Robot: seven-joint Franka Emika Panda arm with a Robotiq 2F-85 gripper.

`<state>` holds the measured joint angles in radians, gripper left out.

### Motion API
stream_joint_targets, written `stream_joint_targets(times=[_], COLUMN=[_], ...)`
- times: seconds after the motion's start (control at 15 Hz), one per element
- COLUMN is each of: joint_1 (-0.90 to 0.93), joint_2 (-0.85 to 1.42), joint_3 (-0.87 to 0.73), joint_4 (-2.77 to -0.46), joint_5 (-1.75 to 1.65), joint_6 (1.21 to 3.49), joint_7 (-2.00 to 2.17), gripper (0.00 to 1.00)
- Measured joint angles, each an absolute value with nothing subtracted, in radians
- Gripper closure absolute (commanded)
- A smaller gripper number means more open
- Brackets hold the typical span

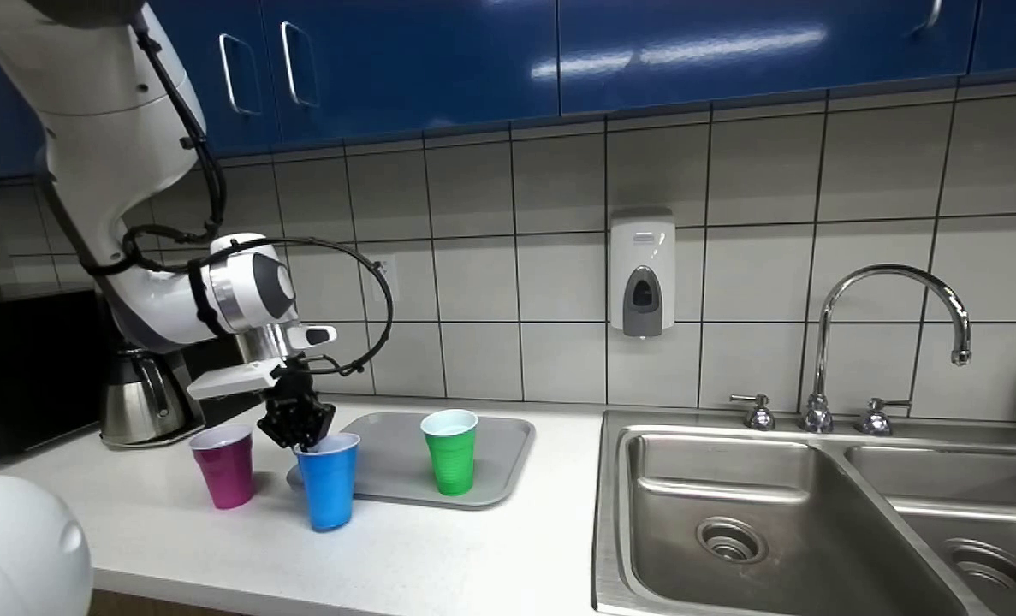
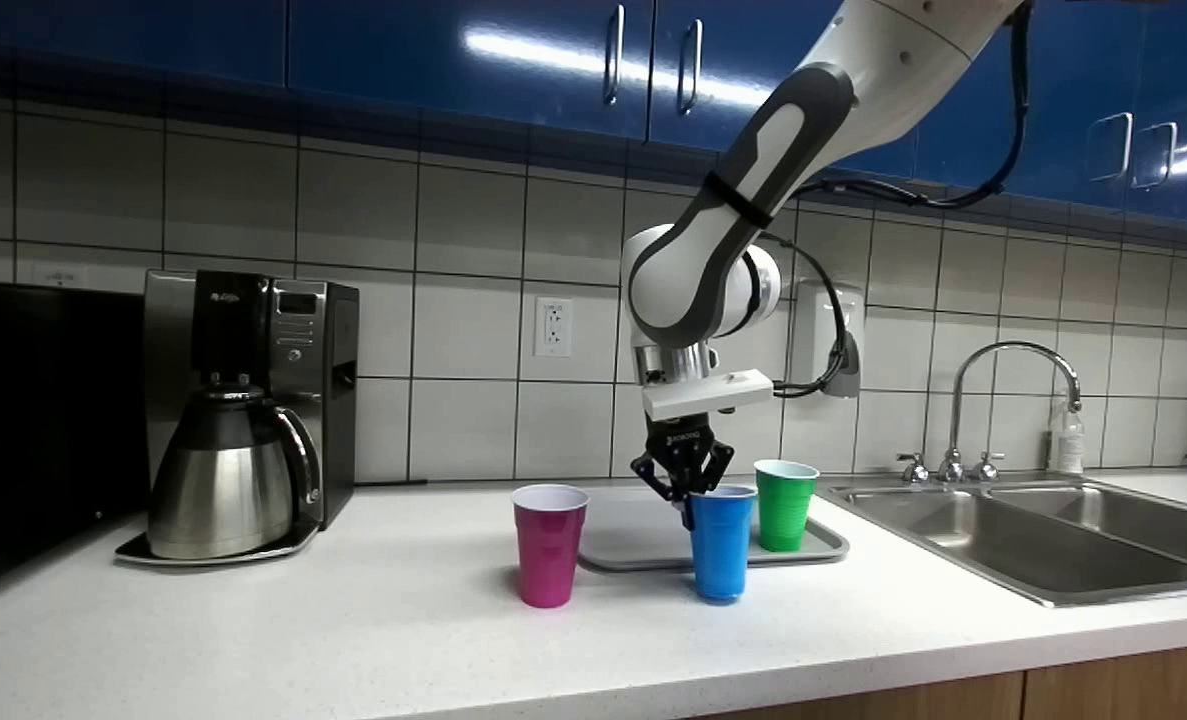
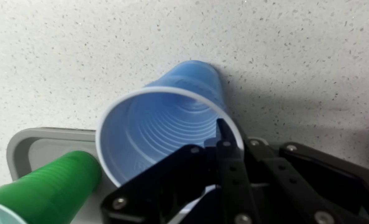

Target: Remove the cups from the tray

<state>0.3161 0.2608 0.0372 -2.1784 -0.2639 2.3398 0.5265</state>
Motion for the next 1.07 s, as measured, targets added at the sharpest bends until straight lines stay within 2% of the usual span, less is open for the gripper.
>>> stream_joint_targets(times=[0.13,0.2,0.73,0.8,1.07], joint_1=[0.316,0.316,0.316,0.316,0.316], joint_2=[0.271,0.273,0.273,0.273,0.261], joint_3=[0.037,0.037,0.037,0.037,0.036], joint_4=[-2.178,-2.178,-2.176,-2.175,-2.171], joint_5=[-0.264,-0.264,-0.264,-0.264,-0.264], joint_6=[2.349,2.351,2.351,2.351,2.351], joint_7=[0.529,0.532,0.540,0.540,0.540], gripper=[0.68,0.63,0.03,0.00,0.00])
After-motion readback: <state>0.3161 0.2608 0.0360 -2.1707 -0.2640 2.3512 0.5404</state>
